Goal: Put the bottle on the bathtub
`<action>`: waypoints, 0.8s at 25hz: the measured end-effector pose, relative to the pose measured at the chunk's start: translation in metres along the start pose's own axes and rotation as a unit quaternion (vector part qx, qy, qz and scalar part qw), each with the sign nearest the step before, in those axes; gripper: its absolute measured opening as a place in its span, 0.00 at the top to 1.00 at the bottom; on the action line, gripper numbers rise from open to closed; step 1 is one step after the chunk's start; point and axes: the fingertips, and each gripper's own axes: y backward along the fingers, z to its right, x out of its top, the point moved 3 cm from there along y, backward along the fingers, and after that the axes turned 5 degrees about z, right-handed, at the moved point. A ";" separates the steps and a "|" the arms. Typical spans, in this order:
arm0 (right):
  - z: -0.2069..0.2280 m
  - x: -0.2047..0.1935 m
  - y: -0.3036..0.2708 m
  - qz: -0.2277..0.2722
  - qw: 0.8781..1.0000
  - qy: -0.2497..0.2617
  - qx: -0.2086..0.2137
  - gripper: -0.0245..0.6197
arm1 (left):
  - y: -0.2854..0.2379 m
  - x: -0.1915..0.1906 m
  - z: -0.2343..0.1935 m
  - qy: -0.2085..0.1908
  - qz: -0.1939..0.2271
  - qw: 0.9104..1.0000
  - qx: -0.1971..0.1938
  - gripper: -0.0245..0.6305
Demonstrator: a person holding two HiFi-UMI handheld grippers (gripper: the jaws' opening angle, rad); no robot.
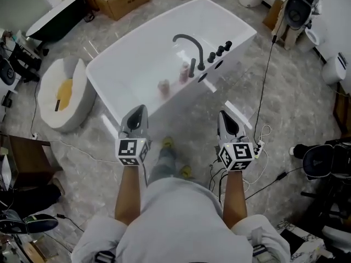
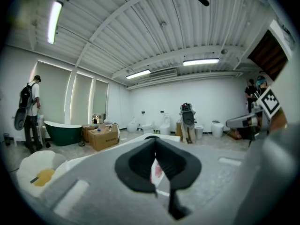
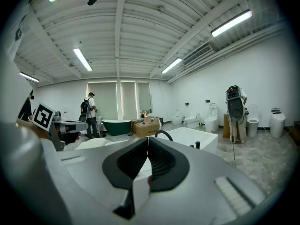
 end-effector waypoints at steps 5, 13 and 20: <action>-0.008 0.018 0.022 0.015 1.000 0.015 0.000 0.96 | 0.016 0.025 0.011 -0.008 0.018 1.000 -0.002 0.97; -0.019 0.037 0.046 0.032 0.999 0.028 0.001 0.96 | 0.042 0.049 0.020 -0.009 0.036 0.999 -0.006 0.97; -0.022 0.049 0.058 0.043 0.998 0.035 -0.001 0.96 | 0.050 0.060 0.023 -0.012 0.033 0.999 -0.005 0.97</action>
